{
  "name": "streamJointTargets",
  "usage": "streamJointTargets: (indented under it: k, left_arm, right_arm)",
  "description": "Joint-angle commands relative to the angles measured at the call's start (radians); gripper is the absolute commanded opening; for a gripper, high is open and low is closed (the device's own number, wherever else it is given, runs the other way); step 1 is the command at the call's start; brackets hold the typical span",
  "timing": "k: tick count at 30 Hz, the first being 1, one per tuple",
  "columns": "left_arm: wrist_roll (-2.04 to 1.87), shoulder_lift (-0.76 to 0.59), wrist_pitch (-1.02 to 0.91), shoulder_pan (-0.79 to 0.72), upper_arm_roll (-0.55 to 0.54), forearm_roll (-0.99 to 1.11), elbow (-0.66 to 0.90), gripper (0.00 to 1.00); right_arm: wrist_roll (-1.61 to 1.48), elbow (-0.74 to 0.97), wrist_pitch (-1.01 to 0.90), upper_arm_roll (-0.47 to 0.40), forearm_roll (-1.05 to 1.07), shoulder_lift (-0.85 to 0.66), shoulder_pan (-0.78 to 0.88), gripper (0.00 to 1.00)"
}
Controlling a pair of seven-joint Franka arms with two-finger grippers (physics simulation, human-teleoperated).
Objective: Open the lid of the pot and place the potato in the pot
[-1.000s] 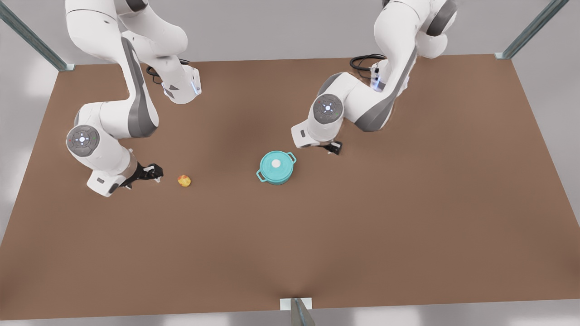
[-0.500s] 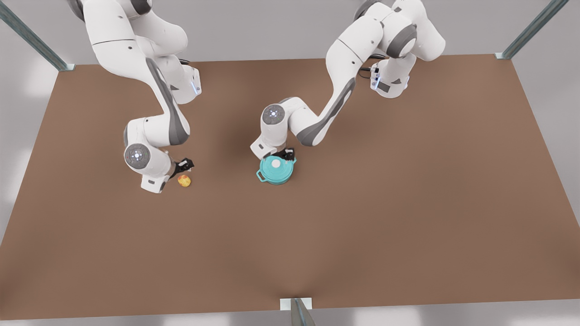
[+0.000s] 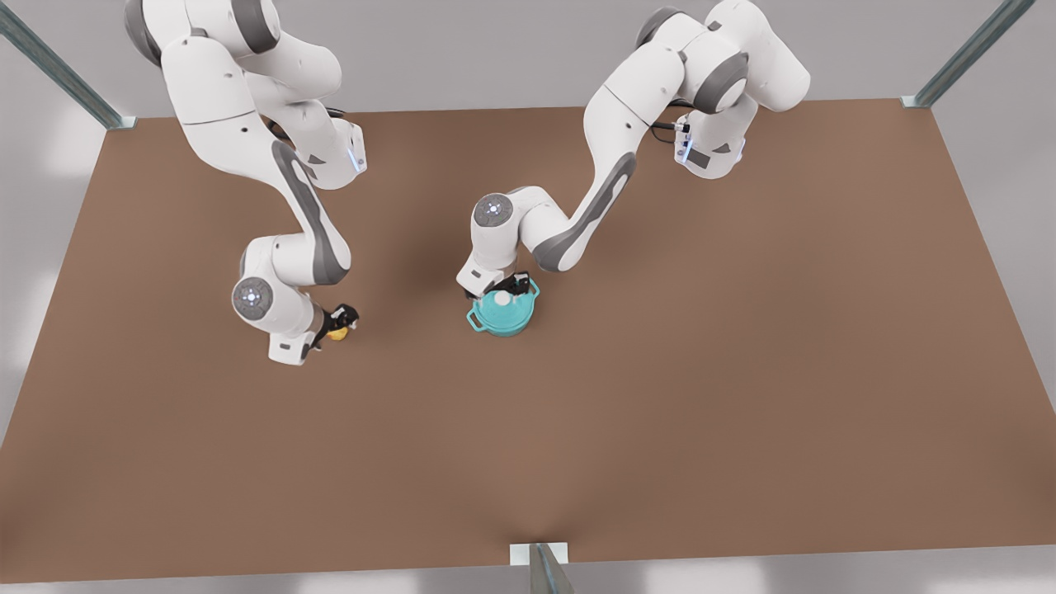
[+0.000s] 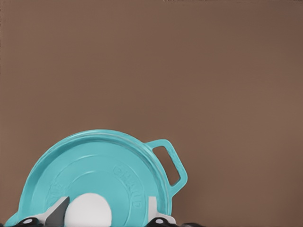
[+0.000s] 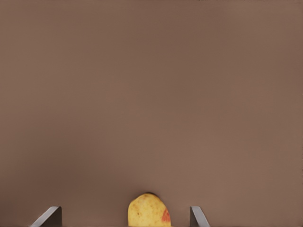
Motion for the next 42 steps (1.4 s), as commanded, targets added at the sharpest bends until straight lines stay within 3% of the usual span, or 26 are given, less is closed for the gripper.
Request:
streamJointTargets:
  k: [1,4,5,9,12,15,18,19,20,22,24,25,26,27,29,32,34,42]
  left_arm:
    - [-0.231,0.0,0.01,0.0,0.0,0.011,0.001,0.7]
    - [-0.231,-0.002,0.01,0.0,0.0,0.009,0.001,0.43]
    - [-0.231,-0.002,0.008,0.0,0.0,0.009,0.001,0.4]
    - [-0.214,-0.011,-0.004,0.009,0.015,0.026,0.016,0.38]
    - [0.093,-0.014,-0.136,0.187,0.058,0.017,0.108,0.38]
    - [0.384,0.135,0.071,0.405,0.052,0.012,0.128,0.38]
    - [0.403,0.184,0.112,0.413,0.055,0.017,0.128,0.38]
    - [0.458,0.165,0.099,0.414,0.061,0.016,0.129,1.0]
    - [0.501,0.155,-0.022,0.436,0.054,0.012,0.195,1.0]
    - [0.921,0.037,-0.481,0.577,0.052,-0.115,0.367,1.0]
    - [1.386,-0.169,-0.858,0.805,0.055,-0.144,0.364,1.0]
    - [1.343,-0.265,-1.0,0.877,0.065,-0.251,0.347,1.0]
    - [1.321,-0.501,-0.849,0.877,0.069,-0.251,0.031,1.0]
    - [1.302,-0.628,-0.662,0.853,0.051,-0.242,-0.188,1.0]
    - [1.116,-0.547,-0.659,0.785,0.034,-0.187,-0.096,1.0]
    - [1.271,-0.522,-0.612,0.791,0.022,-0.218,-0.006,1.0]
    - [1.269,-0.482,-0.533,0.94,0.028,-0.323,-0.003,1.0]
    - [1.271,-0.477,-0.555,0.946,0.02,-0.356,-0.006,1.0]
  right_arm:
    - [-0.277,-0.018,0.071,0.0,-0.029,-0.003,0.004,1.0]
    - [-0.282,-0.062,0.074,0.002,-0.031,-0.003,0.006,1.0]
    - [-0.282,-0.064,0.074,0.002,-0.029,0.0,0.007,1.0]
    - [-0.282,-0.079,0.074,0.002,-0.029,0.011,0.01,1.0]
    - [-0.282,-0.077,0.1,0.0,-0.029,0.034,0.004,1.0]
    - [-0.282,-0.077,0.109,-0.012,-0.031,0.051,0.003,1.0]
    - [-0.286,-0.077,0.151,-0.028,-0.052,0.071,0.003,1.0]
    - [-0.288,-0.077,0.151,-0.028,-0.052,0.071,0.003,1.0]
    - [-0.288,-0.079,0.151,-0.028,-0.052,0.071,0.003,1.0]
    - [-0.288,-0.079,0.151,-0.028,-0.054,0.072,0.003,1.0]
    - [-0.288,-0.091,0.151,-0.028,-0.057,0.072,0.003,1.0]
    - [-0.288,-0.099,0.151,-0.028,-0.057,0.072,0.003,1.0]
    - [-0.297,-0.107,0.149,-0.028,-0.057,0.072,0.003,1.0]
    - [-0.306,-0.111,0.147,-0.028,-0.057,0.071,0.003,1.0]
    - [-0.314,-0.12,0.14,-0.029,-0.055,0.069,0.001,1.0]
    - [-0.314,-0.12,0.141,-0.028,-0.057,0.074,0.001,1.0]
    - [-0.314,-0.12,0.144,-0.028,-0.057,0.078,0.001,0.99]
    - [-0.323,-0.12,0.143,-0.029,-0.057,0.078,0.001,0.67]
